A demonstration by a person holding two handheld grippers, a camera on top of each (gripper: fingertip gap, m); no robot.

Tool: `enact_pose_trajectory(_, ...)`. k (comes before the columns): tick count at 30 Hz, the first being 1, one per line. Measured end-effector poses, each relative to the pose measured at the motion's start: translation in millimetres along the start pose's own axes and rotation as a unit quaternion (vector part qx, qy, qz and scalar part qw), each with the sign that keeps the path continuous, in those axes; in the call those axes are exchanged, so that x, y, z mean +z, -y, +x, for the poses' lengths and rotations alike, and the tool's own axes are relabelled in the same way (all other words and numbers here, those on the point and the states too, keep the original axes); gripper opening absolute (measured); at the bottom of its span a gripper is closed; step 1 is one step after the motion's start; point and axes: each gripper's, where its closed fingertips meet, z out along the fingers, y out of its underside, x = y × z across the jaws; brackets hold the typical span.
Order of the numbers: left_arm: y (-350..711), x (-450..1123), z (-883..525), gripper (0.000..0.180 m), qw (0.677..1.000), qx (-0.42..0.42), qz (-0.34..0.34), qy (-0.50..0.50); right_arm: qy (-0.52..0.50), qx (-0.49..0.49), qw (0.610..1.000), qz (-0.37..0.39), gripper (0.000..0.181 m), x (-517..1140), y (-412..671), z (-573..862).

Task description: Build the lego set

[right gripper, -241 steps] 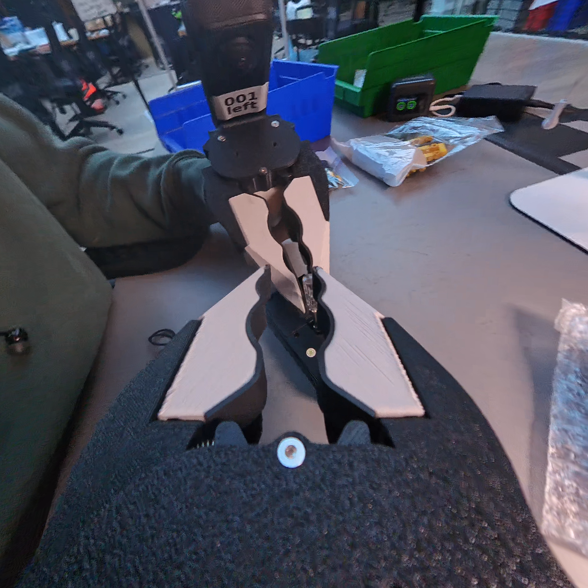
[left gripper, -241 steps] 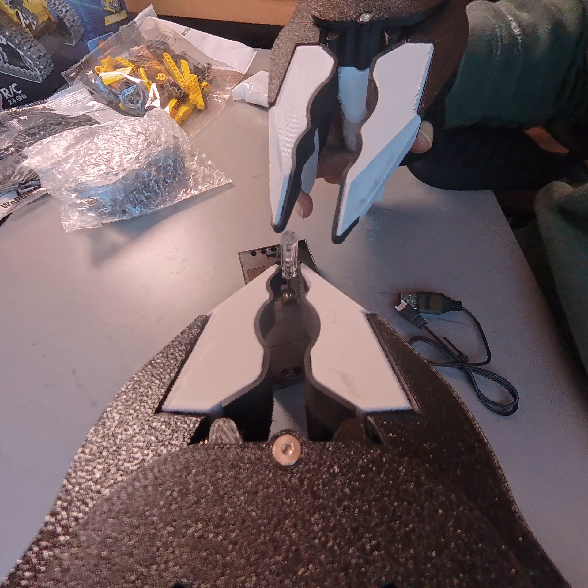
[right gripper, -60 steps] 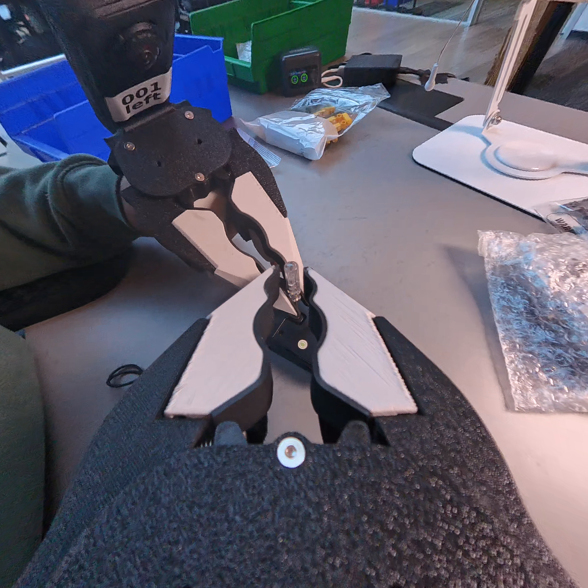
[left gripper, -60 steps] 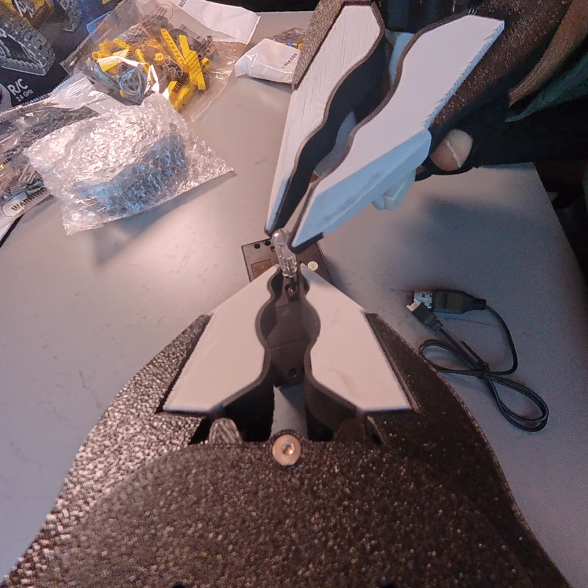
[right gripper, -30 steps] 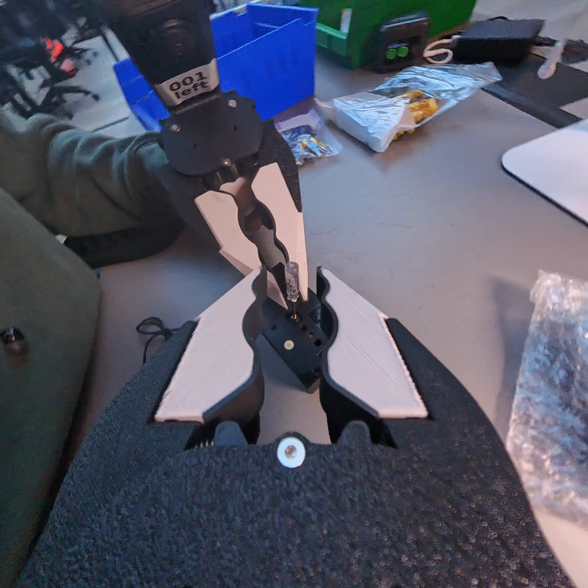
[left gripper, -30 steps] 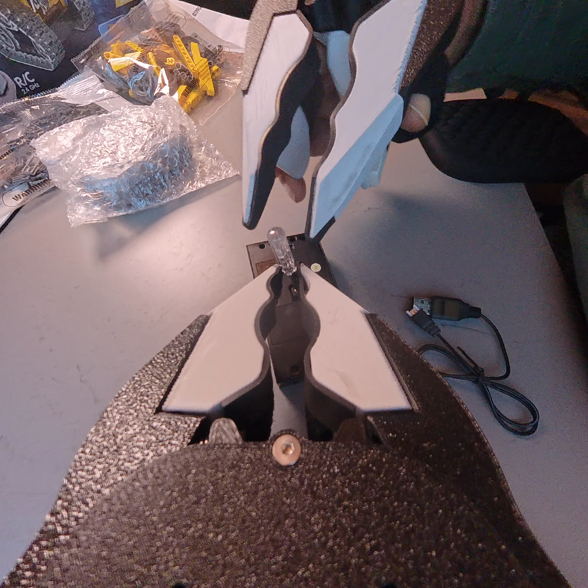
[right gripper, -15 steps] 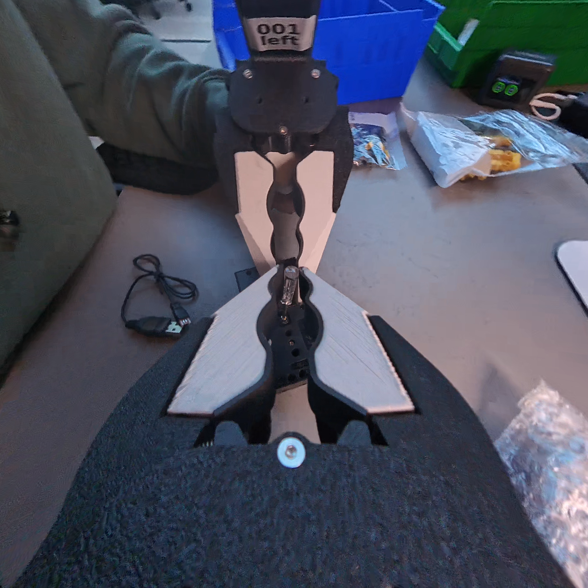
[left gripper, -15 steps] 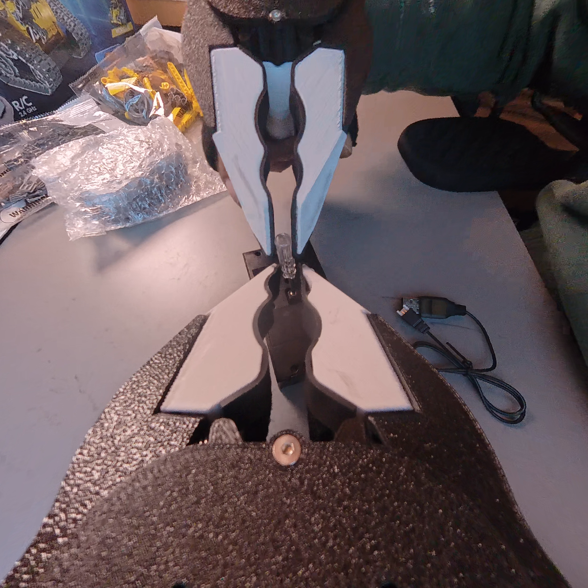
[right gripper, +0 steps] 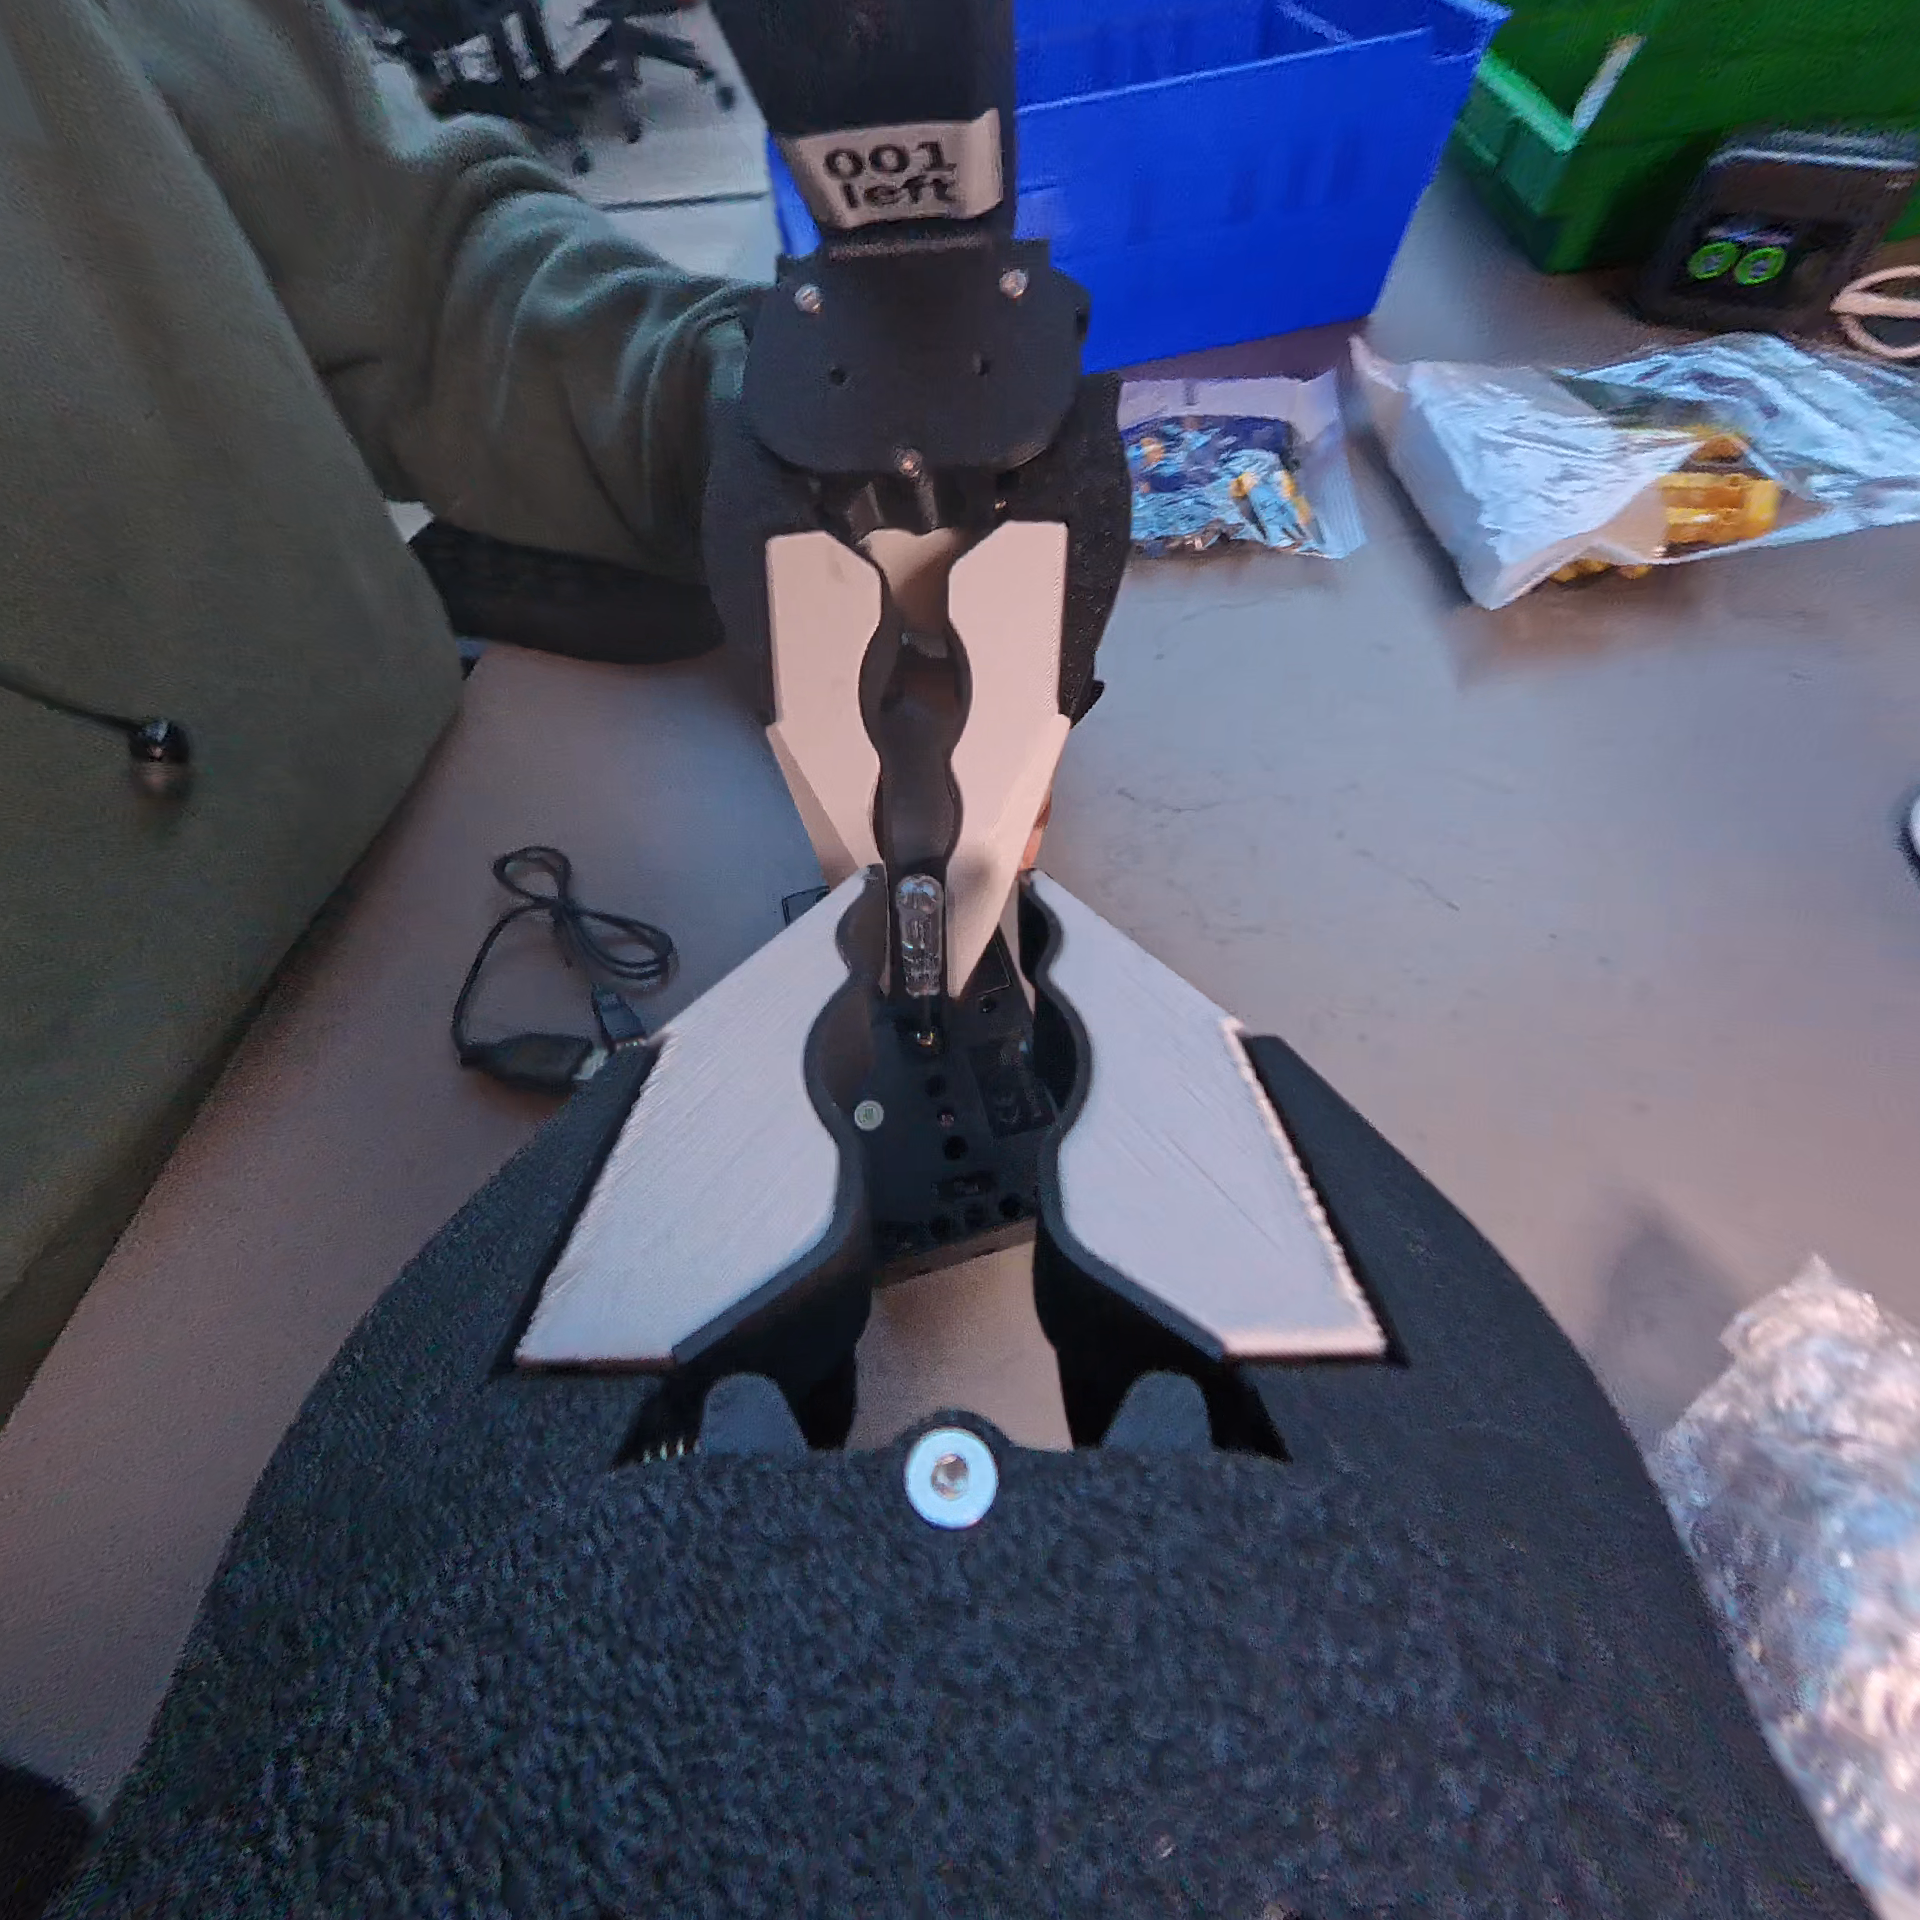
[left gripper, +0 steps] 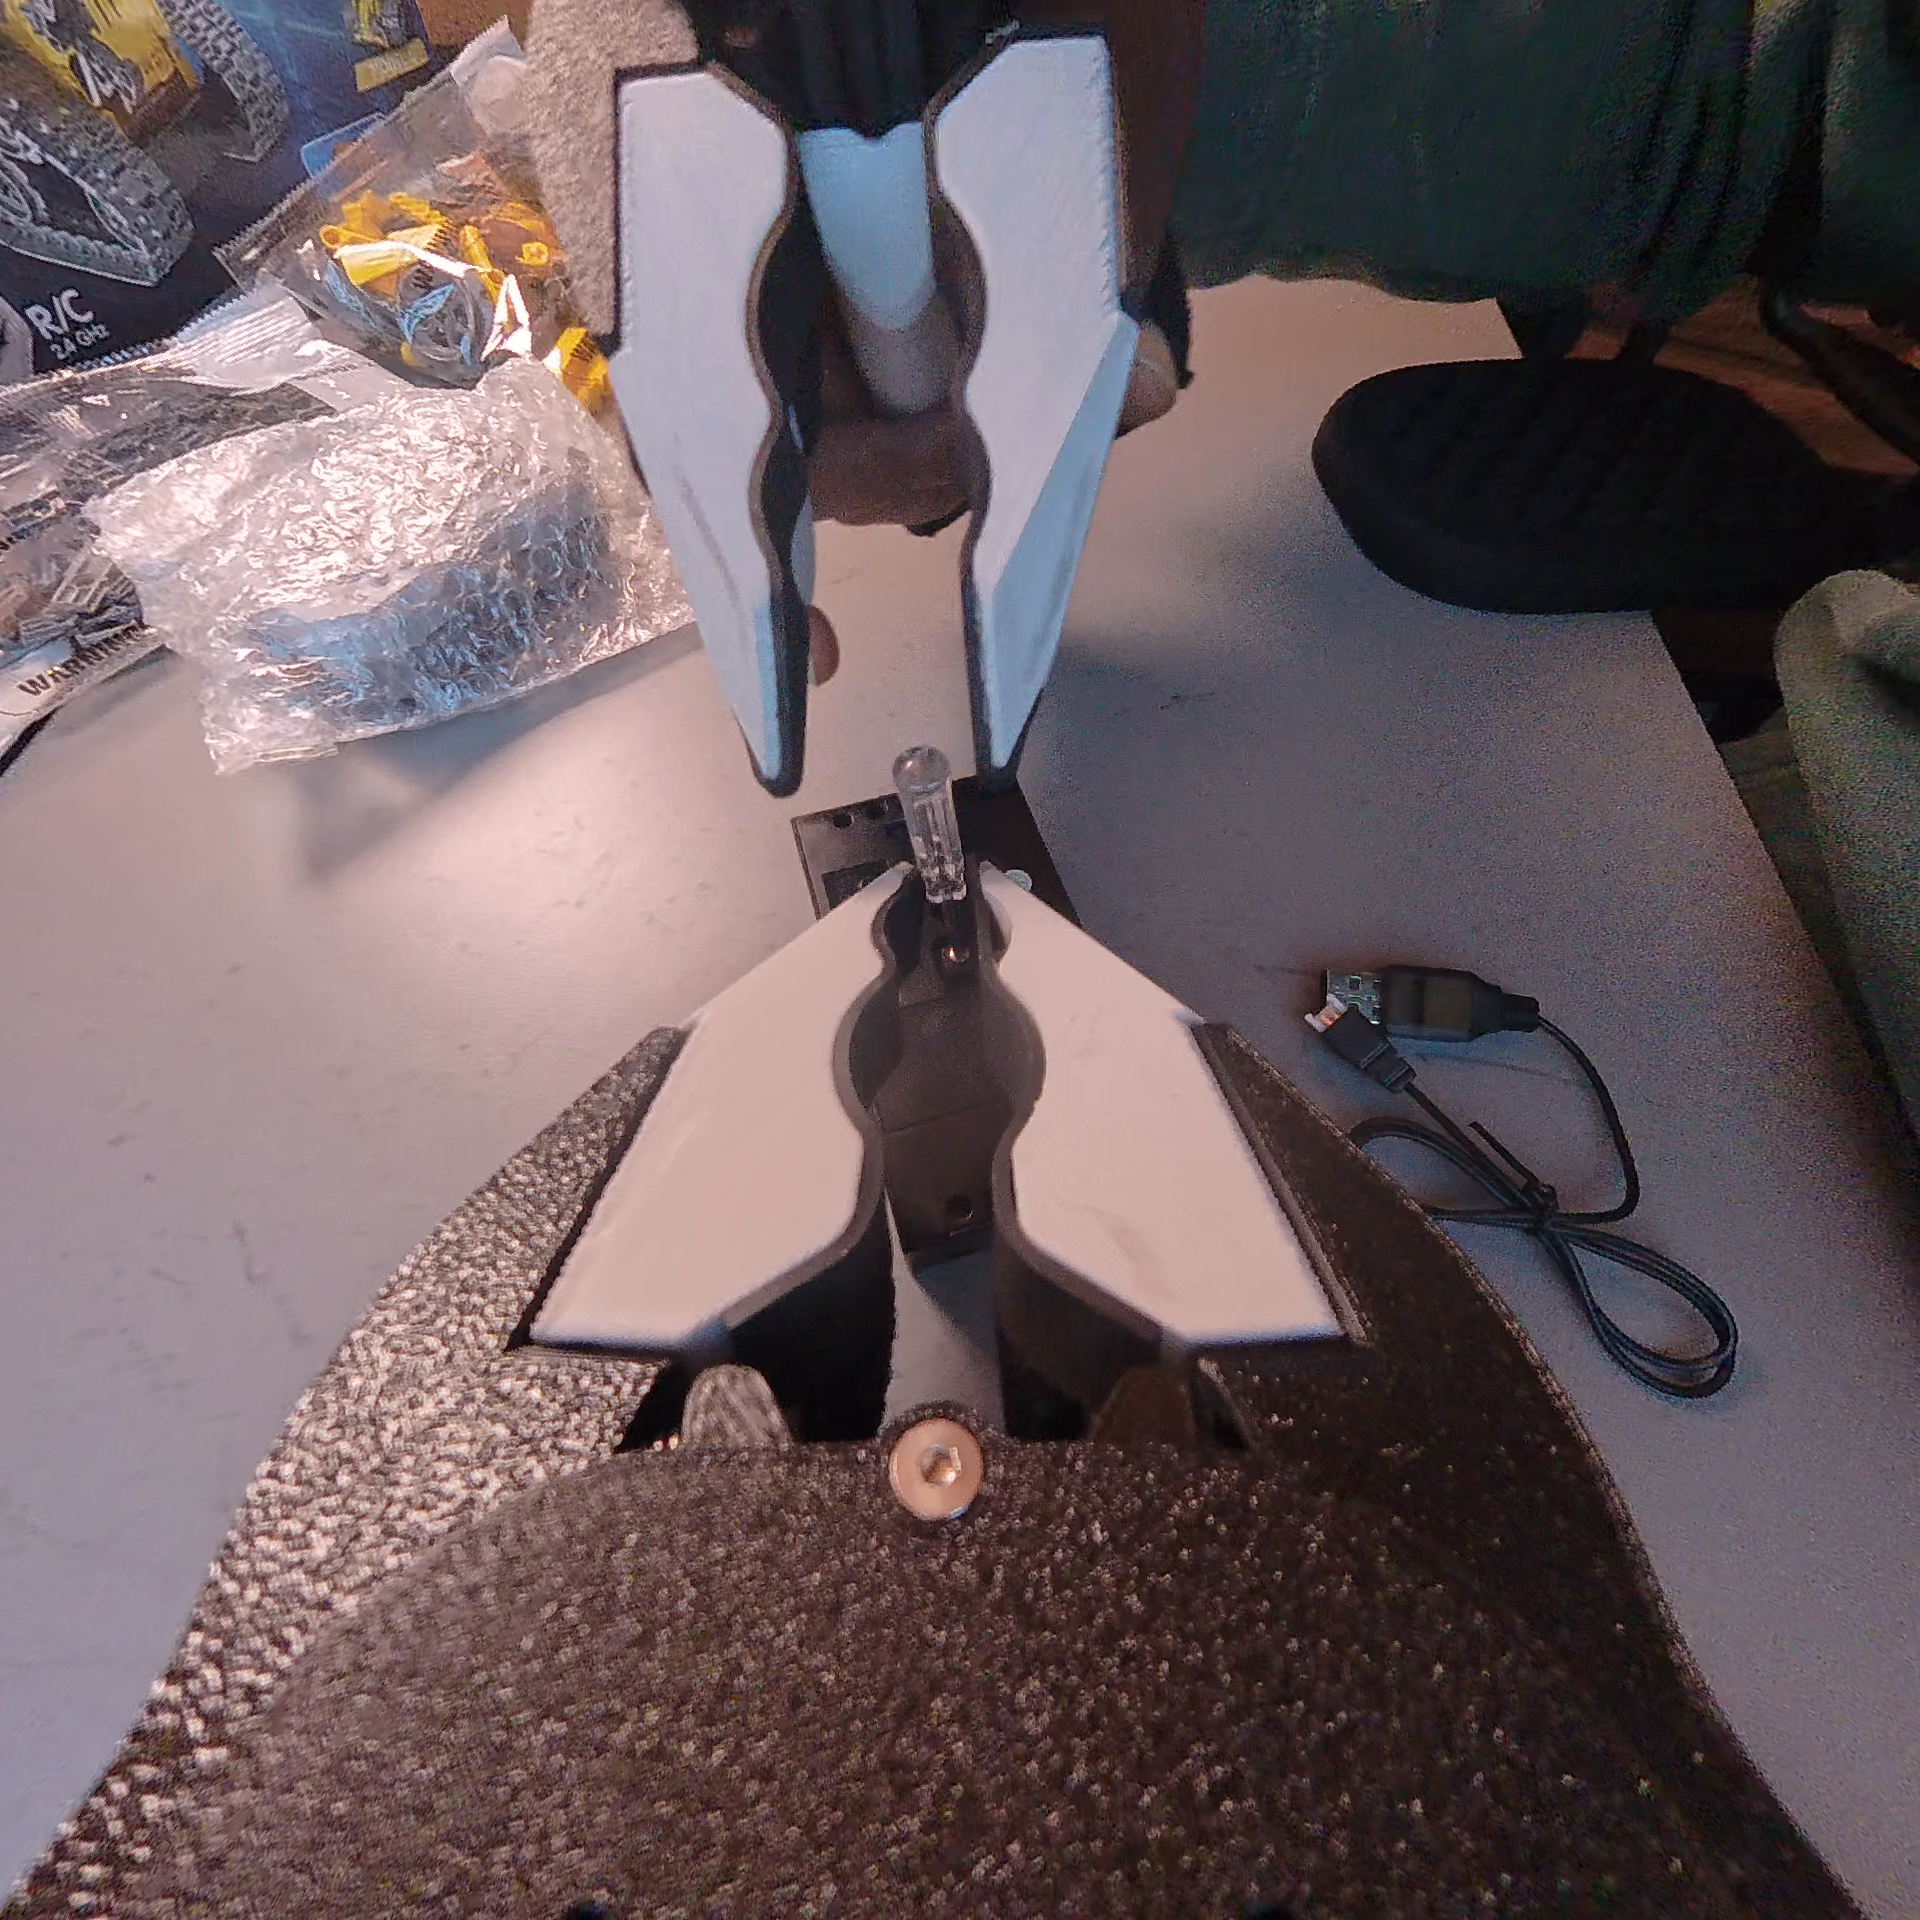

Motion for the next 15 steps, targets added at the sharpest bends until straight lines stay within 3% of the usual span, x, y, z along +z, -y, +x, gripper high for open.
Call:
enact_pose_trajectory(4, 0, 1, 0, 0.007, 1.0, 0.011, -0.007, 0.01, -0.142, 0.069, 0.987, 0.009, 0.028, -3, 0, -4)
enact_pose_trajectory(9, 0, 2, 0, 0.007, 1.0, 0.012, -0.012, 0.019, -0.313, 0.193, 0.929, 0.036, 0.021, -6, -13, 0)
enact_pose_trajectory(15, 0, 1, -2, 0.007, 0.999, 0.013, -0.014, 0.025, -0.342, 0.168, 0.923, 0.054, 0.007, -2, -9, 1)
